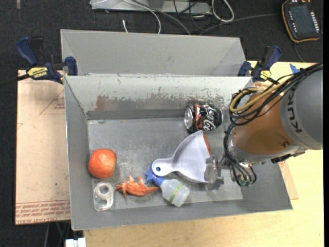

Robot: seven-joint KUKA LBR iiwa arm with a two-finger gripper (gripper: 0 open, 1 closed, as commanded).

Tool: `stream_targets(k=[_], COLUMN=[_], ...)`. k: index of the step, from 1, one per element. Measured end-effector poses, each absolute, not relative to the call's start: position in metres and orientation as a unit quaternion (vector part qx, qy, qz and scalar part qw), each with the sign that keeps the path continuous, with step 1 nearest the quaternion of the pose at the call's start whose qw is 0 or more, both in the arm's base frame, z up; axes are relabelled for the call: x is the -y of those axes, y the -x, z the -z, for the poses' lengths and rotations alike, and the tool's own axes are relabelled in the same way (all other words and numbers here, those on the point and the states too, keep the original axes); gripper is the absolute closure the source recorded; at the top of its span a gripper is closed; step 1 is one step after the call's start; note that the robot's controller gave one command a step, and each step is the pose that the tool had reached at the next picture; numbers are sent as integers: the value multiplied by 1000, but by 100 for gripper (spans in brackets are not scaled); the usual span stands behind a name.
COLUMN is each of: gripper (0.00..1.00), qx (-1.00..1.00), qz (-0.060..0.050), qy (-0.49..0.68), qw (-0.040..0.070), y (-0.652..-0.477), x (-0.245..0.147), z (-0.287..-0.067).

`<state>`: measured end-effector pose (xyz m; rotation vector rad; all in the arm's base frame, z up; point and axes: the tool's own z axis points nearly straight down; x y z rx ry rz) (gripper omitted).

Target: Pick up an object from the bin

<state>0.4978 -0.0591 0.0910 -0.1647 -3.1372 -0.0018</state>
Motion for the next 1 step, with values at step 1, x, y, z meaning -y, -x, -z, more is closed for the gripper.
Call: stream_targets(k=[1], gripper=[100], qx=[999], qz=[1], qy=[52], qw=[0], y=[-498], x=[59], z=[-91])
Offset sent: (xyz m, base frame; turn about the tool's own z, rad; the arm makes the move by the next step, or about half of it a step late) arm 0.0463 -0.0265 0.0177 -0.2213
